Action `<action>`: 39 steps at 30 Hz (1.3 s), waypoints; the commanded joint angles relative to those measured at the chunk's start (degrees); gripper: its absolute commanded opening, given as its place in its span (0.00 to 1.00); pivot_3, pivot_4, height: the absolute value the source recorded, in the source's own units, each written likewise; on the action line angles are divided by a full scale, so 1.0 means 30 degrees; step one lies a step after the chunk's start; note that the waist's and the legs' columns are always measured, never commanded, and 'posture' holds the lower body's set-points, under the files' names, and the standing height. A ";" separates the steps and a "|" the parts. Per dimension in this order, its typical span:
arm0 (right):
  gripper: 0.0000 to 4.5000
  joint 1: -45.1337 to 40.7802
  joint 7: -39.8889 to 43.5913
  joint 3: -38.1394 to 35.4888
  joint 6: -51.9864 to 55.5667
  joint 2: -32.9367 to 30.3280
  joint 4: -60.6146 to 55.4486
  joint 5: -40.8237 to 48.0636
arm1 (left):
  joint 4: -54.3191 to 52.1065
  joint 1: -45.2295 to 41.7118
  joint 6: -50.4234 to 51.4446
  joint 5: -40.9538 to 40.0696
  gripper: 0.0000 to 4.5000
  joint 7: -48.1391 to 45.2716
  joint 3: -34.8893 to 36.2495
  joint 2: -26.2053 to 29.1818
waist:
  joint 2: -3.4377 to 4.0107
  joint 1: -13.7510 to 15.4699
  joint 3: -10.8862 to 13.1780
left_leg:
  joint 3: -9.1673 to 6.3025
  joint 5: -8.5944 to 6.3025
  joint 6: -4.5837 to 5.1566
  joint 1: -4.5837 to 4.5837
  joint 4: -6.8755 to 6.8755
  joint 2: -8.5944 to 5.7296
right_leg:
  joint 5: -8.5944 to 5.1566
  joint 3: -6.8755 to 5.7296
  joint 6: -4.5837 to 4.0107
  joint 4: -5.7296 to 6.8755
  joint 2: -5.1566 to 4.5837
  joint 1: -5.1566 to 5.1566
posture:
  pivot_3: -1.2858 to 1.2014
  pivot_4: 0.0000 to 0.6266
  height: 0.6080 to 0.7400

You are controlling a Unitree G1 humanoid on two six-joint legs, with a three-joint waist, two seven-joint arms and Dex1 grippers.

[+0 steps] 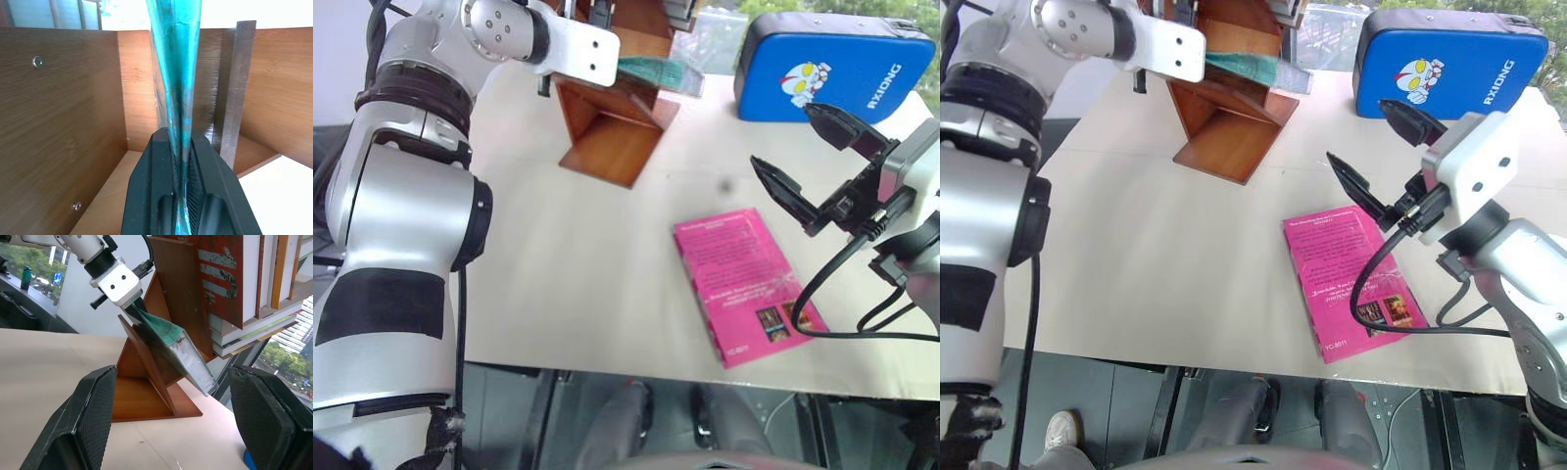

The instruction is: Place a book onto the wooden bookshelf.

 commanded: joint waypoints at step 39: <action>1.00 1.6842 1.1134 -1.3034 -0.0172 -0.1250 0.2494 -0.1176 | -2.9575 2.9348 2.1329 -2.3153 0.98 -0.4844 1.3598 0.2353 | 0.0276 0.0633 -0.0141 | 0.0029 -0.0089 -0.0048 0.0256 0.0227 0.0060 | -0.0021 -0.0006 -0.0060 0.0141 0.0024 0.0295 | 0.52 0.24 0.98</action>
